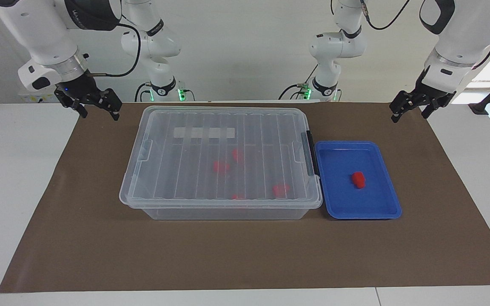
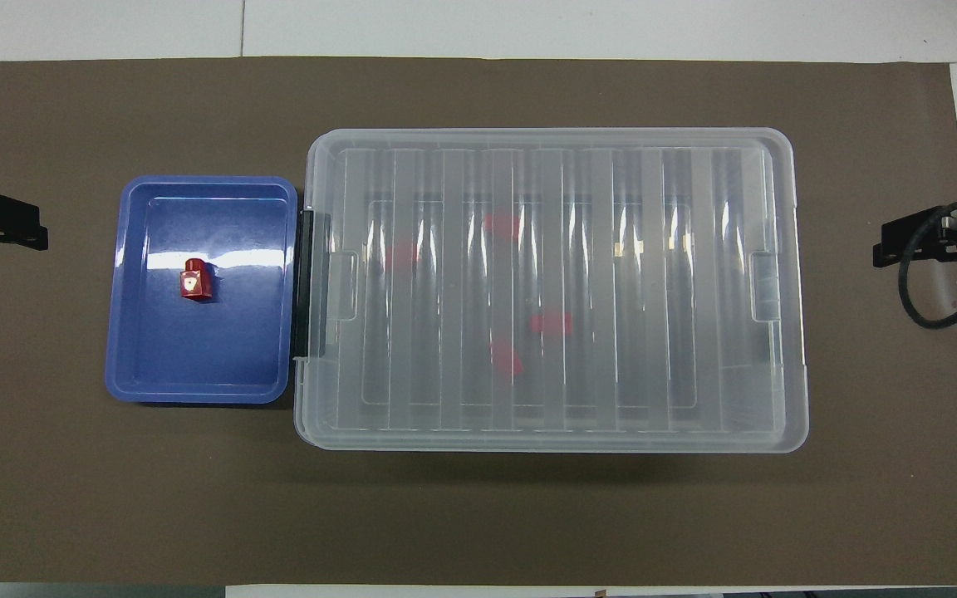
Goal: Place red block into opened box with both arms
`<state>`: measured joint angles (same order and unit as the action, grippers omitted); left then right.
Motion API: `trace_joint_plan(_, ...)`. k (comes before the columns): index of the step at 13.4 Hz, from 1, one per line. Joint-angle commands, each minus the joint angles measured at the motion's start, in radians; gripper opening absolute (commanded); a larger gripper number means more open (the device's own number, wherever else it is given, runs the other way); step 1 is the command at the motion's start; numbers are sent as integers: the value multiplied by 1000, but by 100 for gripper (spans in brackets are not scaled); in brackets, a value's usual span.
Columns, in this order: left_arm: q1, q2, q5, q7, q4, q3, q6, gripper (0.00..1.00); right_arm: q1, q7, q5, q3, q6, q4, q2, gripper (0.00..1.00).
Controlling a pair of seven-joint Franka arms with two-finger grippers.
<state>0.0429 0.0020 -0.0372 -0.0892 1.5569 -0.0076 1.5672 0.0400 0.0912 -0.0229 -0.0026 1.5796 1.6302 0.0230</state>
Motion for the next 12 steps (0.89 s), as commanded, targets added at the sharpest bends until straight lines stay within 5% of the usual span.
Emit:
trace_joint_plan(1,0,-31,16,8,35,0,-9,100,0,-11,-31,1,123,114,34,100)
trace_joint_plan(6,-1,-77,16,22,153,1,149,95,-112,110,-29,4,250,195,-5,100)
trace_joint_plan(12,2,-94,16,23,360,0,396,95,-97,72,9,3,330,323,-12,100)
